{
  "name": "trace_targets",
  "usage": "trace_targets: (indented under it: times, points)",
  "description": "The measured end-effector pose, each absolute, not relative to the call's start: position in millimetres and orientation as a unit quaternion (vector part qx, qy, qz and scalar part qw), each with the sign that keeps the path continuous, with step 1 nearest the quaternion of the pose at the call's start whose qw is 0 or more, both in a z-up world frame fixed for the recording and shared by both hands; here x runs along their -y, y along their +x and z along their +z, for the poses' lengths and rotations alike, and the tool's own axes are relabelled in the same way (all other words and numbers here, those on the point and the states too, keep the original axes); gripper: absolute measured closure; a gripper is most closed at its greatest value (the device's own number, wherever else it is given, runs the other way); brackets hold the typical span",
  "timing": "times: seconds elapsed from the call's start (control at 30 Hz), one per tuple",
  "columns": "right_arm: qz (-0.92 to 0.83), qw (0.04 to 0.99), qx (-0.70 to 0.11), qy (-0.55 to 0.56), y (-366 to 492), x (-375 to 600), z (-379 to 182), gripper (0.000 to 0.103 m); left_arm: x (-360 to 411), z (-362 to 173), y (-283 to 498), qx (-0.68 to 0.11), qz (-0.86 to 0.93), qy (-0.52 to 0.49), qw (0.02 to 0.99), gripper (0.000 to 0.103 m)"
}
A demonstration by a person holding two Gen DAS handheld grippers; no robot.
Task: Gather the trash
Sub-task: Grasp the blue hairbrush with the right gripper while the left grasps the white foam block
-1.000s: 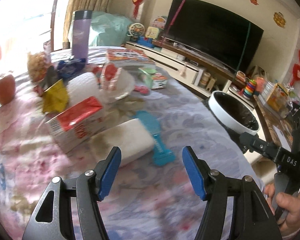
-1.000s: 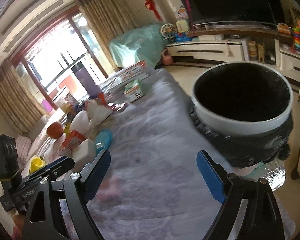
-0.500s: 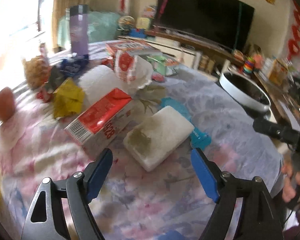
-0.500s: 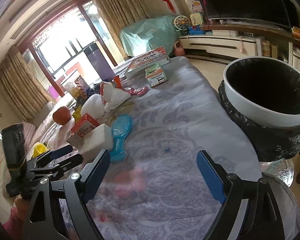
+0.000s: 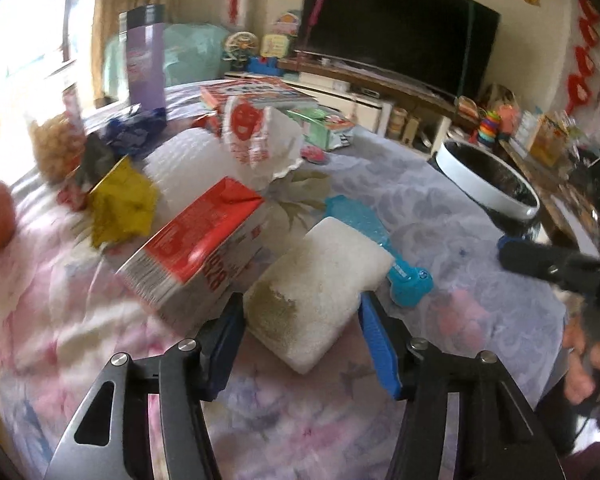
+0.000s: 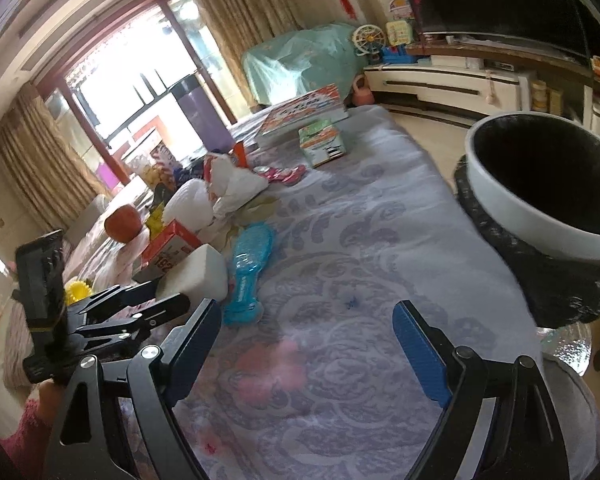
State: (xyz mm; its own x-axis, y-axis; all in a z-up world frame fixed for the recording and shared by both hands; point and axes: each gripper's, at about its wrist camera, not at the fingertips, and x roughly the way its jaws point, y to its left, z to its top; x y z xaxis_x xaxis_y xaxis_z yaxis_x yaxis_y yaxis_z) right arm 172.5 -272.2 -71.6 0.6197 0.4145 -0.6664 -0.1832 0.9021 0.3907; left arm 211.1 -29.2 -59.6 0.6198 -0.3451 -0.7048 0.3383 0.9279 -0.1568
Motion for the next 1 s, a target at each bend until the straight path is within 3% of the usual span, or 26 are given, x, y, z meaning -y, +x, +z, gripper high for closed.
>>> trace_targets:
  times: [0.07,0.3,0.57,0.7,0.83,1.0]
  points:
    - [0.178,0.887,-0.404,0.138,175,265,-73,0.016,22,-57,200,-0.390,-0.173,-0.015,0.904,0.047]
    - [0.210,0.878,-0.420,0.094,195,224,-82,0.039,16,-60,174,-0.393,-0.122,-0.016,0.911,0.044]
    - [0.207,0.877,-0.434,0.017,221,191,-95,0.049,13,-63,182,-0.415,-0.134,-0.015,0.900,0.033]
    - [0.202,0.877,-0.436,0.012,224,196,-97,0.081,18,-67,185,-0.417,-0.140,-0.002,0.898,0.034]
    - [0.205,0.879,-0.431,0.028,217,208,-95,0.083,21,-66,185,-0.409,-0.139,0.002,0.902,0.045]
    - [0.211,0.881,-0.421,0.054,200,225,-89,0.083,24,-64,182,-0.403,-0.139,-0.019,0.904,0.048]
